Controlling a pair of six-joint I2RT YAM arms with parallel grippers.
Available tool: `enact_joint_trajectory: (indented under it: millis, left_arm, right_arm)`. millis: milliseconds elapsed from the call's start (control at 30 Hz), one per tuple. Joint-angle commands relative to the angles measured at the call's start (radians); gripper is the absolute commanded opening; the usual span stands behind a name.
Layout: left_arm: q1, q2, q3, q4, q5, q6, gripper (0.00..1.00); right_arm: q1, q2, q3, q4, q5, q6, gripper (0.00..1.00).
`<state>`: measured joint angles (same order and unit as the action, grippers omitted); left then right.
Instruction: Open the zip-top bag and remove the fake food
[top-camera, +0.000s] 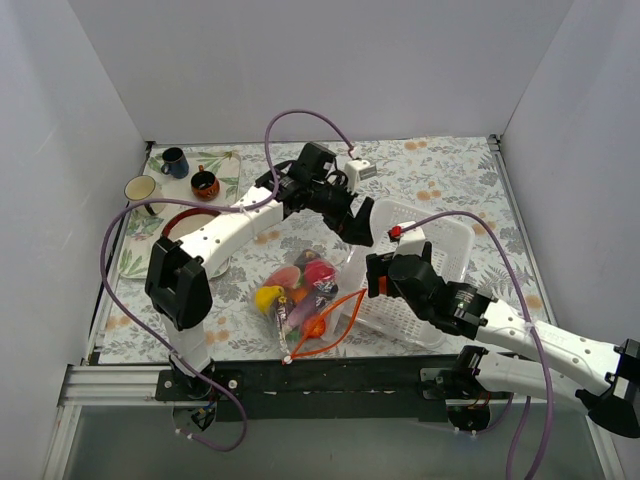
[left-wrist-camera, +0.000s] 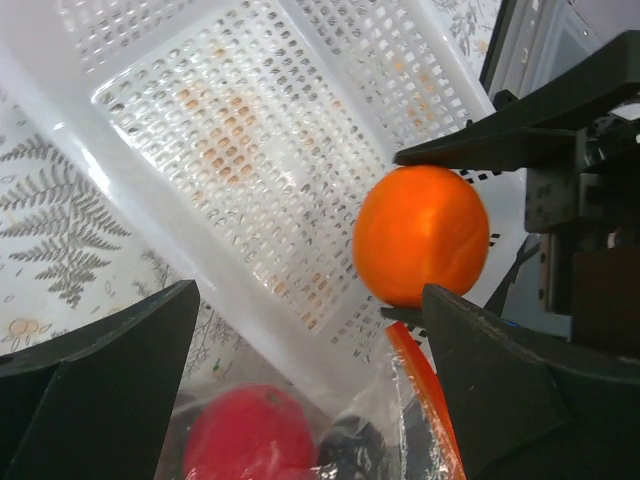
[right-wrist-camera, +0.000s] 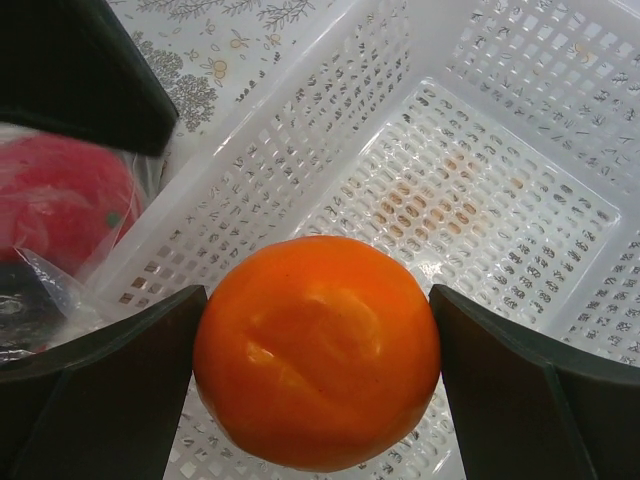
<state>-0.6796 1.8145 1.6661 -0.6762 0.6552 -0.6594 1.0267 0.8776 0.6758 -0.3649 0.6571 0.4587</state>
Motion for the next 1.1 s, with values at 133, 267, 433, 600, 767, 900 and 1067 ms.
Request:
enact_joint_trajectory:
  millis: [133, 267, 433, 600, 767, 900, 1067]
  left_arm:
    - [-0.101, 0.011, 0.006, 0.004, -0.011, 0.040, 0.94]
    - [-0.129, 0.028, 0.006, -0.014, -0.005, 0.055, 0.94]
    - [-0.147, 0.049, 0.003, -0.040, -0.035, 0.092, 0.93]
    - [-0.149, 0.054, -0.029, -0.023, -0.158, 0.133, 0.92]
    - [-0.147, 0.068, -0.066, -0.019, -0.262, 0.171, 0.92]
    - [-0.123, 0.026, -0.080, -0.020, -0.293, 0.176, 0.93]
    - [0.035, -0.046, -0.075, -0.086, -0.207, 0.158, 0.94]
  right_arm:
    - [-0.005, 0.003, 0.048, 0.148, -0.040, -0.084, 0.99]
    - [-0.004, 0.003, 0.056, 0.184, -0.043, -0.106, 0.98]
    - [-0.004, -0.009, 0.077, 0.198, -0.047, -0.135, 0.99]
    - [-0.004, -0.048, 0.105, 0.167, -0.021, -0.161, 0.99]
    - [-0.005, -0.101, 0.140, 0.130, -0.010, -0.172, 0.99]
    - [-0.004, -0.140, 0.131, 0.097, -0.049, -0.173, 0.98]
    - [0.006, -0.144, 0.088, 0.046, -0.149, -0.181, 0.99]
